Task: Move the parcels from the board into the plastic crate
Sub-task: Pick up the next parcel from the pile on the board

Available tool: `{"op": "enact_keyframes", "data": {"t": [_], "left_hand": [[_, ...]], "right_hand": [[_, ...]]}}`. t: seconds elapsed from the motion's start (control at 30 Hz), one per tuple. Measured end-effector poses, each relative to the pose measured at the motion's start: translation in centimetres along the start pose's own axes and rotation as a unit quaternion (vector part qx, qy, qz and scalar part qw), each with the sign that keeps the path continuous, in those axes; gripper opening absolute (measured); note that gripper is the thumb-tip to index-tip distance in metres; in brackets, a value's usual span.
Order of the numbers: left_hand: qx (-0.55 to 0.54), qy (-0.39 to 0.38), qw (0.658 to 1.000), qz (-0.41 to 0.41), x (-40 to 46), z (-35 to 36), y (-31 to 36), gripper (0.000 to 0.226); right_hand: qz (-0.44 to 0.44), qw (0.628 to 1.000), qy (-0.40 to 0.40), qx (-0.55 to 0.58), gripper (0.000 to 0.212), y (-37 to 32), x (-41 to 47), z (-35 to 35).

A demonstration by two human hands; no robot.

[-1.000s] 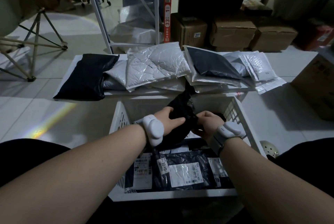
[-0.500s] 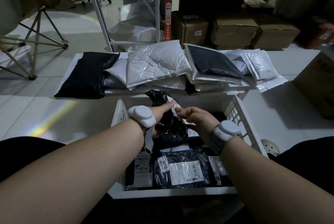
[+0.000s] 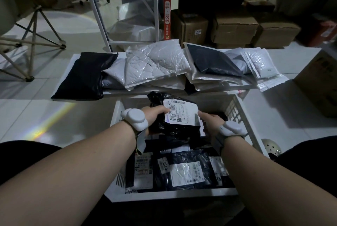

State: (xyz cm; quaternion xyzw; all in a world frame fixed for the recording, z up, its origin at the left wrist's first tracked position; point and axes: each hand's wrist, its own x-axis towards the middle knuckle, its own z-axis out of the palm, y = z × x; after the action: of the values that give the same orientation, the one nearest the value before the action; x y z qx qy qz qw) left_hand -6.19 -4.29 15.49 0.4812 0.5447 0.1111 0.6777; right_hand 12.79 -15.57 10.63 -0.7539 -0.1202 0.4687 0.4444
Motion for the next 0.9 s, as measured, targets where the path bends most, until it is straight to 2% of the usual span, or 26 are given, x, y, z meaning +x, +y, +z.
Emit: {"op": "enact_keyframes", "data": {"t": [0.1, 0.23, 0.3, 0.4, 0.53, 0.67, 0.8, 0.9], "left_hand": [[-0.045, -0.055, 0.997, -0.002, -1.0, 0.3, 0.3, 0.024], [-0.076, -0.08, 0.994, -0.003, -0.4, 0.0, 0.1, 0.031], [-0.078, -0.066, 0.995, 0.002, -0.3, -0.1, 0.0, 0.034], [-0.086, -0.055, 0.995, -0.003, -0.2, -0.1, -0.3, 0.06], [-0.09, -0.069, 0.994, -0.001, -0.3, 0.2, -0.4, 0.042], [-0.092, -0.091, 0.992, 0.0, -0.3, 0.2, -0.3, 0.043], [-0.083, -0.061, 0.995, 0.01, -0.6, 0.2, -0.2, 0.055], [-0.085, -0.038, 0.995, 0.028, -0.7, 0.1, 0.0, 0.07]], "right_hand": [[0.046, 0.992, -0.072, 0.096, 0.042, -0.8, -2.4, 0.2], [0.056, 0.969, -0.134, 0.199, 0.051, -0.5, -2.2, 0.3], [0.043, 0.976, -0.107, 0.185, 0.056, -0.6, -1.8, 0.5], [0.003, 0.984, -0.058, 0.17, 0.06, -0.6, -1.4, 0.4], [-0.017, 0.983, -0.026, 0.181, 0.04, -0.4, -1.0, 0.3], [-0.018, 0.988, -0.018, 0.153, 0.049, -0.1, -0.5, 0.1], [-0.021, 0.987, -0.029, 0.159, 0.019, -0.2, -0.7, 0.1], [-0.022, 0.984, -0.05, 0.169, 0.013, -0.4, -1.2, 0.4]]}}
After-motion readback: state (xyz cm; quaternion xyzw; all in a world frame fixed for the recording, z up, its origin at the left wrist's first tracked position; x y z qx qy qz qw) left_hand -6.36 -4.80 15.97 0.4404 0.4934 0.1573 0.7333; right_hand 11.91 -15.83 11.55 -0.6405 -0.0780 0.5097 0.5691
